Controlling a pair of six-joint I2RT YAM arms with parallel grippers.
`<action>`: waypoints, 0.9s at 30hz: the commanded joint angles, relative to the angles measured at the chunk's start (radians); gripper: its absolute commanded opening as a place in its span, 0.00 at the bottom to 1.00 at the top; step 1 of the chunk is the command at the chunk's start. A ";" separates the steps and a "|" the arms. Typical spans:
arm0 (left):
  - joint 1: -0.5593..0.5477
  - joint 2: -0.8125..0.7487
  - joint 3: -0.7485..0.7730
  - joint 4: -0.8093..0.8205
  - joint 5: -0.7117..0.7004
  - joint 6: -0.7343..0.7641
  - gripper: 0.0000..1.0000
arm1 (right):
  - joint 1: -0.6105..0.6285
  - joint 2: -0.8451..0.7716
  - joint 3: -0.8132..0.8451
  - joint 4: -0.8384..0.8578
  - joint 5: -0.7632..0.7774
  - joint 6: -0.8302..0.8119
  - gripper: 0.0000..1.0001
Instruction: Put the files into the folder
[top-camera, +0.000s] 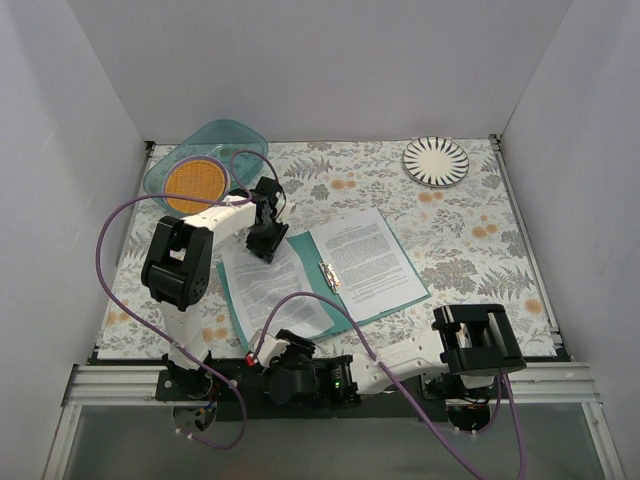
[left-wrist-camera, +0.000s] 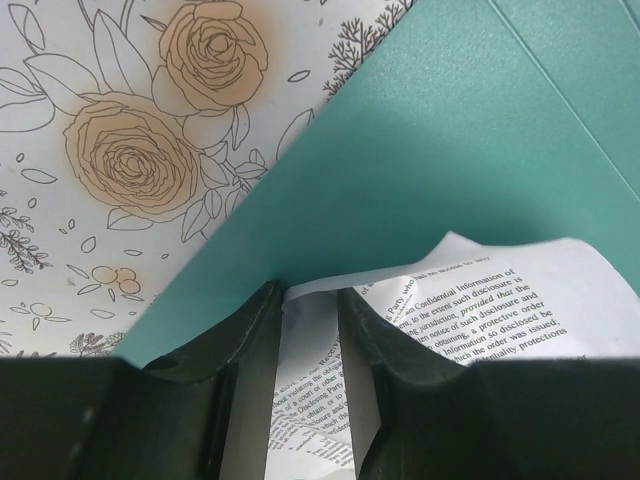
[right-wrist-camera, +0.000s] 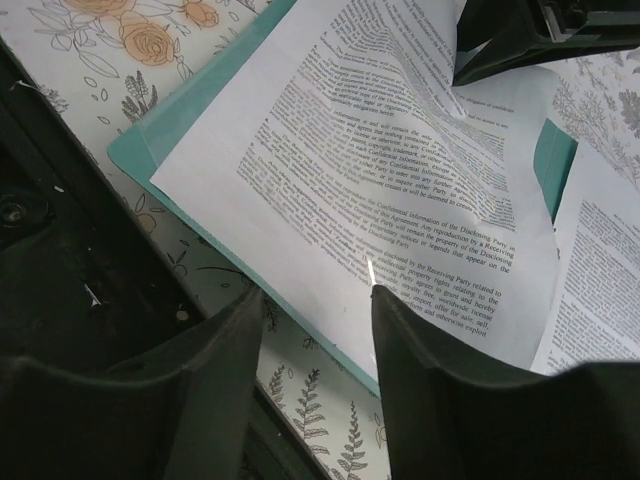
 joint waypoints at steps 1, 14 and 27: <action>-0.012 -0.005 -0.024 -0.071 0.038 0.004 0.28 | -0.020 0.028 0.018 0.001 0.048 0.003 0.61; -0.012 -0.012 -0.037 -0.065 0.052 0.011 0.27 | -0.017 0.143 0.081 -0.073 0.115 0.076 0.84; -0.012 -0.014 -0.071 -0.058 0.062 0.025 0.27 | -0.017 0.025 0.004 0.032 0.224 0.092 0.44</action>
